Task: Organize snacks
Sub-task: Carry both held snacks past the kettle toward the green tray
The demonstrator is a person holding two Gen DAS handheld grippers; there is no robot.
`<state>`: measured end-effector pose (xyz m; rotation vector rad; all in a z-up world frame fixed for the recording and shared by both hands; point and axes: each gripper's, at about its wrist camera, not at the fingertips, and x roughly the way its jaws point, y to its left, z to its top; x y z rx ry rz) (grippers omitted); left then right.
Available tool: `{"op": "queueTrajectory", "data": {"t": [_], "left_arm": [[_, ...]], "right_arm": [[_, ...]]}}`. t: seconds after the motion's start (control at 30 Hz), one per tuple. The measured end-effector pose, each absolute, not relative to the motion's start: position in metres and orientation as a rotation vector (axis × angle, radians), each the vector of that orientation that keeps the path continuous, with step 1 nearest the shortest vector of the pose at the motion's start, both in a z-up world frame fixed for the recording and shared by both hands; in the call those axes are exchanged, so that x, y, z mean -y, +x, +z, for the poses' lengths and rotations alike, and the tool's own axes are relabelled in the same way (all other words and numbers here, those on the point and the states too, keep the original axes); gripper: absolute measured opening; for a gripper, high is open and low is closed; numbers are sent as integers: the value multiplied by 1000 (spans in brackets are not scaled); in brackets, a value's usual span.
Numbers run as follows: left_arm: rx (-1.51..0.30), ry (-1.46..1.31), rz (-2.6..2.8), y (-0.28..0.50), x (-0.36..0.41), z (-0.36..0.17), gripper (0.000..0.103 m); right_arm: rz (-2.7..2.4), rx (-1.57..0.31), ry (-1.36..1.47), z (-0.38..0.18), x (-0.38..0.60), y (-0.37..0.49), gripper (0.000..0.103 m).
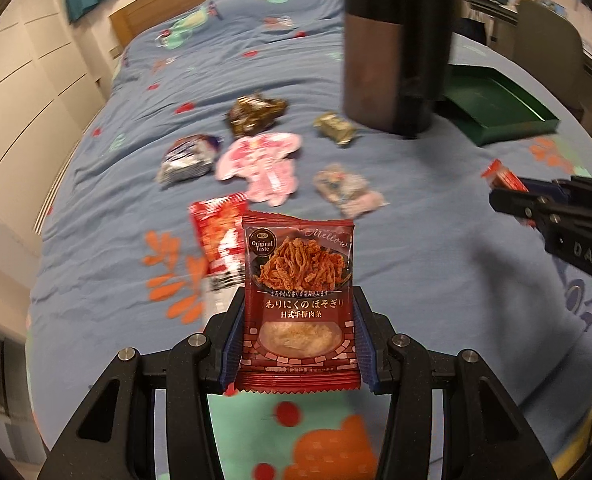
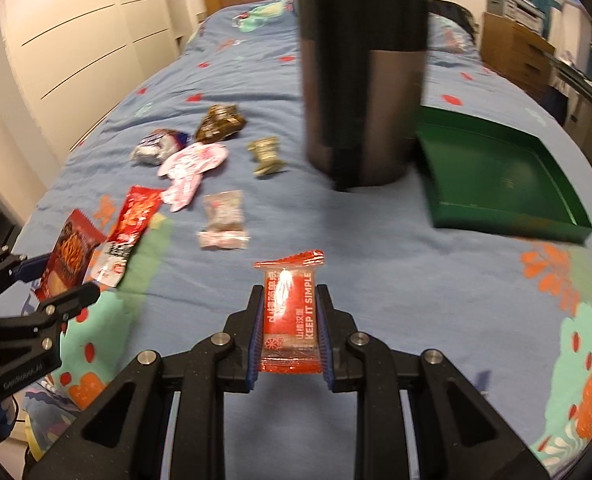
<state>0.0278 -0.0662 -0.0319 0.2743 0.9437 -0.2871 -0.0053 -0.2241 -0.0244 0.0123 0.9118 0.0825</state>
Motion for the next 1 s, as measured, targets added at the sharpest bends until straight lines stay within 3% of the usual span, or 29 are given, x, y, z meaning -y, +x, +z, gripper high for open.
{"op": "queueTrajectory", "data": {"t": [0.53, 1.0], "left_arm": [[-929, 343, -428, 22, 172, -16, 43], [-903, 319, -477, 76, 263, -2, 43]], "right_arm": [[-67, -880, 102, -12, 323, -28, 66], [-150, -829, 132, 3, 397, -6, 66]]}}
